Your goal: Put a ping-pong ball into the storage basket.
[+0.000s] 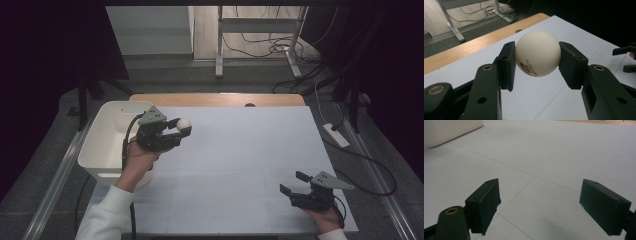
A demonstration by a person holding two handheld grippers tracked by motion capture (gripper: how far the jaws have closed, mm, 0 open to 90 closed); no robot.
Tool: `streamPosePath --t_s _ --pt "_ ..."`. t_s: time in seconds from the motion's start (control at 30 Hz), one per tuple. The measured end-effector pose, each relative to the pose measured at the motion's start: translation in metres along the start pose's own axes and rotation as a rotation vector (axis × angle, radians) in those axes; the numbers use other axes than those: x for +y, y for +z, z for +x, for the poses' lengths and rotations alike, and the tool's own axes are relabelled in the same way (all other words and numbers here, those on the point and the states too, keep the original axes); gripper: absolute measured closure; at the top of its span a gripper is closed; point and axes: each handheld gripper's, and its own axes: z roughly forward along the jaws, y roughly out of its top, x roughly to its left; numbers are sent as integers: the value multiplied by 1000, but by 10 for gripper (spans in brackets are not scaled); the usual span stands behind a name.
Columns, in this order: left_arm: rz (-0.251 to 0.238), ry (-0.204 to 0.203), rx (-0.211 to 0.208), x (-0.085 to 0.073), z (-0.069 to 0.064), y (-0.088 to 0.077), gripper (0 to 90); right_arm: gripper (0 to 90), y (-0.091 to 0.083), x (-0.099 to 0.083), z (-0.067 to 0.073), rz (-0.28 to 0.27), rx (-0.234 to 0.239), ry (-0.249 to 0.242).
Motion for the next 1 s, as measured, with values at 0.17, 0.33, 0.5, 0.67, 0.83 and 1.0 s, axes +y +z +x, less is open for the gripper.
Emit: streamPosePath --t_s 0.17,0.33,0.5,0.67,0.83,1.0 --pt "-10 -6 19 1 5 -7 506 170 0 0 -1 -1 1 3" --pt "-16 -18 37 2 11 -12 506 170 0 1 -1 3 0 2" --pt "-16 -29 60 3 19 -17 506 170 1 1 -1 1 2 3" --pt "-21 -34 82 4 24 -22 506 170 0 1 -1 3 1 1" --pt "-22 -48 100 2 30 -24 506 170 0 1 -2 -1 -1 -1" --pt "-25 -63 126 1 37 -27 506 170 0 0 -2 0 -1 0"
